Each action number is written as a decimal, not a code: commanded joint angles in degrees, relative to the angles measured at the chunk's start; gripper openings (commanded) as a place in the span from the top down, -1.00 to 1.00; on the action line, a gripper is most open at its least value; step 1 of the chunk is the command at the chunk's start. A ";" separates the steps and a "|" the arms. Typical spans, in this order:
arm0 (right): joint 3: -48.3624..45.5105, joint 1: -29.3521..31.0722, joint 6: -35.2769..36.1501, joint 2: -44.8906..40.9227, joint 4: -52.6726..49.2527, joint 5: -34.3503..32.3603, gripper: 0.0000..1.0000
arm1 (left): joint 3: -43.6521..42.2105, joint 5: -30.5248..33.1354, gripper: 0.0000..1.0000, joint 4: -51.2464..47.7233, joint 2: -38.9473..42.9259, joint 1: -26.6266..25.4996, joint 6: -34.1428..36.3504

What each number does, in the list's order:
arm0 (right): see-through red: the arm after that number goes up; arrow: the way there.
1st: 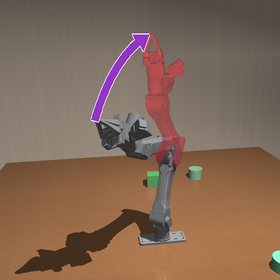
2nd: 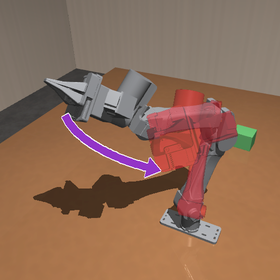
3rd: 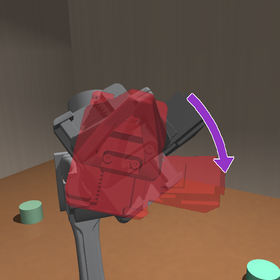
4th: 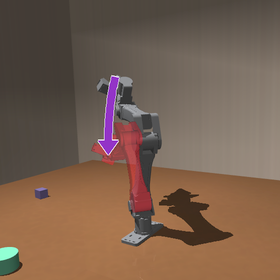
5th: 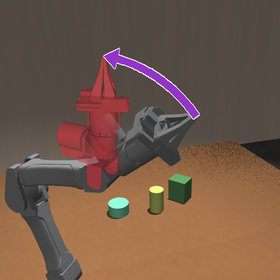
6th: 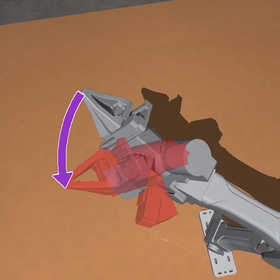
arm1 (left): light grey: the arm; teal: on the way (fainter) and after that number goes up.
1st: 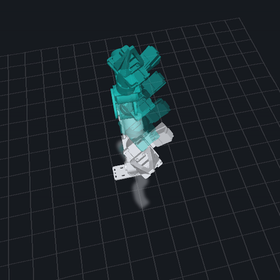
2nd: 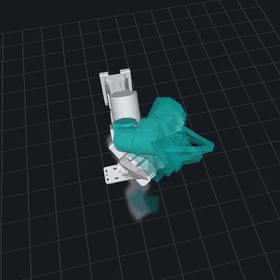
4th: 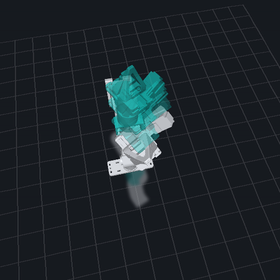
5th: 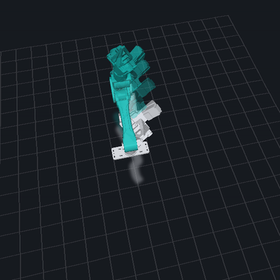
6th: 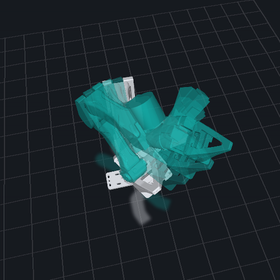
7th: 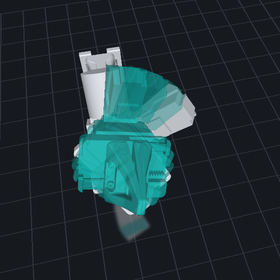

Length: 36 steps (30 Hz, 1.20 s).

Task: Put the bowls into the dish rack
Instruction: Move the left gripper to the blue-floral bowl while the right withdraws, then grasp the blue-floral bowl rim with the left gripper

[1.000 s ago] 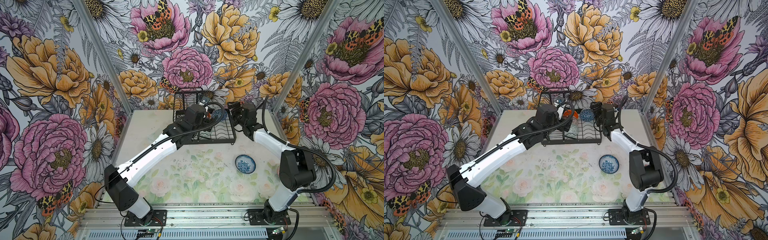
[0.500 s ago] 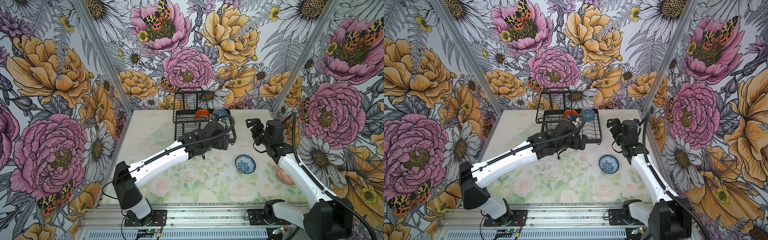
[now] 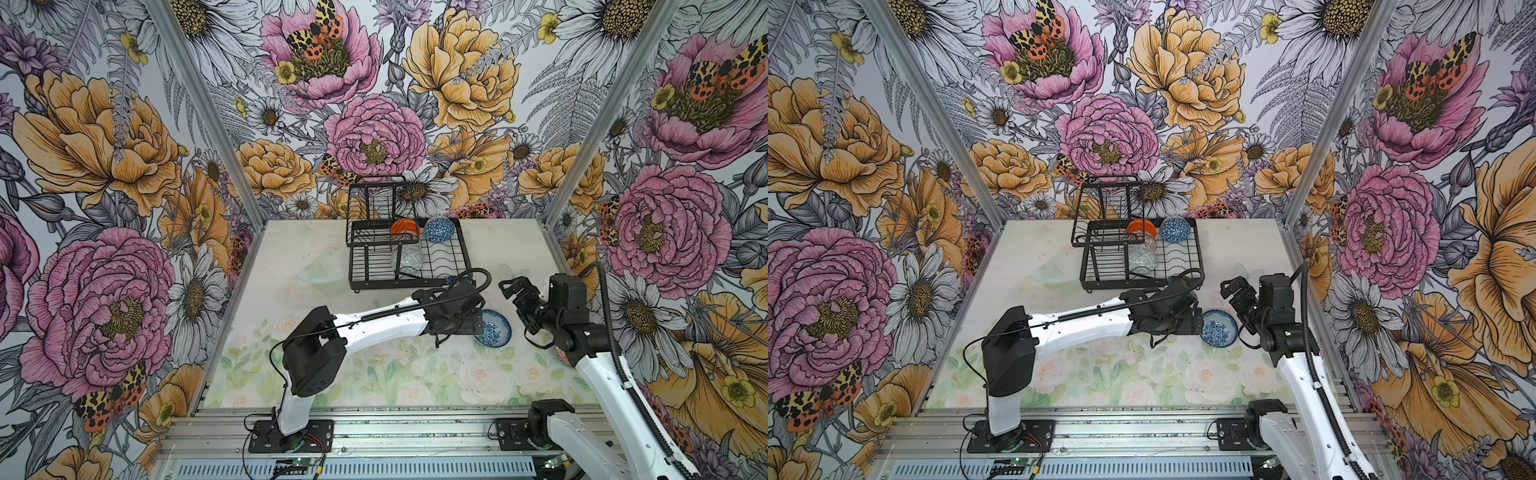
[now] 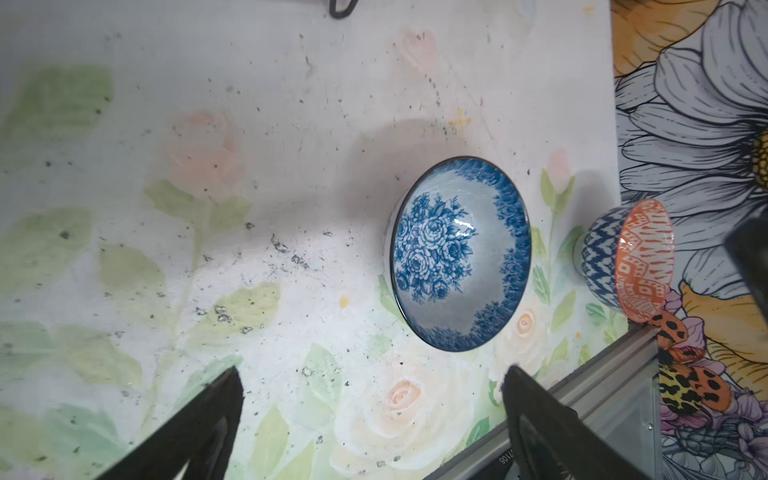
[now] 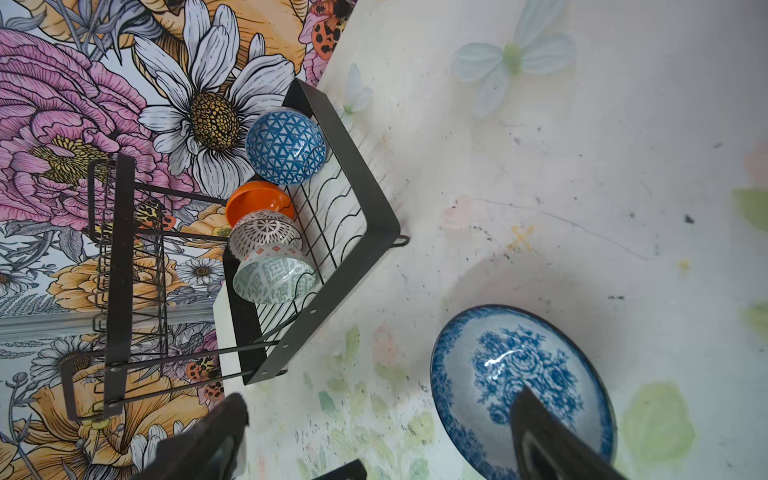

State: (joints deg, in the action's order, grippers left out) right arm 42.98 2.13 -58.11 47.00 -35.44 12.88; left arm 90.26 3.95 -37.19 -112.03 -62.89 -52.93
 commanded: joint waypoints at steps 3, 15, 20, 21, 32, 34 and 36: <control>-1.07 -1.56 2.12 -4.99 -5.96 1.44 -0.99 | 3.38 -5.21 -0.80 2.29 -3.13 -0.78 -6.57; 2.55 -1.10 -1.17 -1.81 -6.48 3.11 -0.99 | 2.73 -7.40 -0.50 9.33 -8.21 -0.83 -11.20; 3.94 -1.16 -1.44 -0.95 -6.48 2.43 -0.99 | 2.82 -6.99 -0.36 10.64 -9.93 -0.49 -12.86; 4.00 -1.25 -1.40 -0.95 -6.48 2.42 -0.99 | 2.75 -6.77 -0.34 10.71 -10.10 -0.39 -13.26; 3.19 -1.21 -1.92 -0.33 -6.39 1.75 -0.99 | 3.03 -5.33 0.15 11.08 -11.81 0.32 -13.69; 3.67 -1.19 -1.75 0.18 -6.37 1.52 -0.99 | 2.80 -4.58 0.17 11.10 -11.72 0.32 -13.77; 4.02 -1.16 -1.81 0.51 -6.31 1.44 -0.99 | 3.19 -4.40 0.20 11.12 -12.06 0.30 -13.78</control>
State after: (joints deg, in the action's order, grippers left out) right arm 45.39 0.82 -59.51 47.20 -41.78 15.09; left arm 92.07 -1.98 -26.98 -122.67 -63.07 -66.59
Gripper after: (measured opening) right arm 0.993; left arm 0.404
